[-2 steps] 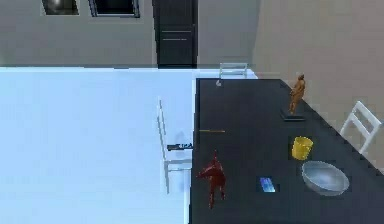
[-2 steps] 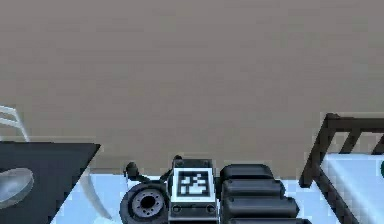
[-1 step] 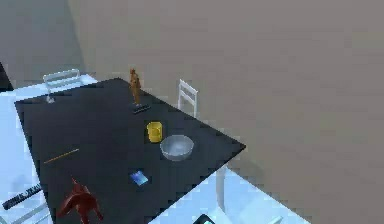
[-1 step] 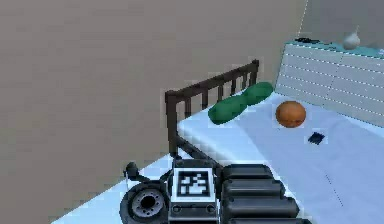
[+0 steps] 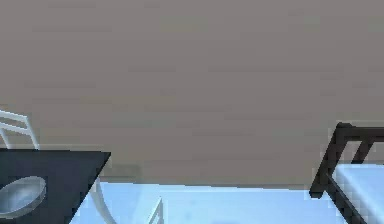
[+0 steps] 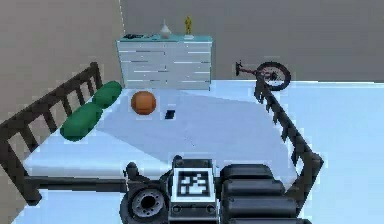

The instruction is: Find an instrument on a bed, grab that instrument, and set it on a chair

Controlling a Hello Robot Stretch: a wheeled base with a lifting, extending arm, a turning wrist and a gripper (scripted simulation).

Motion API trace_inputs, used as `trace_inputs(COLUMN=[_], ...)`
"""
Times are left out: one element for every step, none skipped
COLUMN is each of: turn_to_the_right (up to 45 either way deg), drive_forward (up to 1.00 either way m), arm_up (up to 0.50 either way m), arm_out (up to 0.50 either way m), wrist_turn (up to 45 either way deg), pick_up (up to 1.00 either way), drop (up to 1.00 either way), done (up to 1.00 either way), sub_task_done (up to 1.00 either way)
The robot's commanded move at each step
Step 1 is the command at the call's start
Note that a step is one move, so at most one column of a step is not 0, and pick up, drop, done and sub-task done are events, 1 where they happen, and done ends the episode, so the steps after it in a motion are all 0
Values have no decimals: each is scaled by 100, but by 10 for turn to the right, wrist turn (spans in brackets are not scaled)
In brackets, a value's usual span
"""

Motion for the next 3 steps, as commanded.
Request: trace_inputs(turn_to_the_right=[60, 0, 0], drive_forward=[0, 30, 0], arm_up=[0, 0, 0], arm_out=[0, 0, 0], wrist_turn=[0, 0, 0], pick_up=[0, 0, 0], drop=[0, 0, 0], done=[0, 0, 100], sub_task_done=[0, 0, 0])
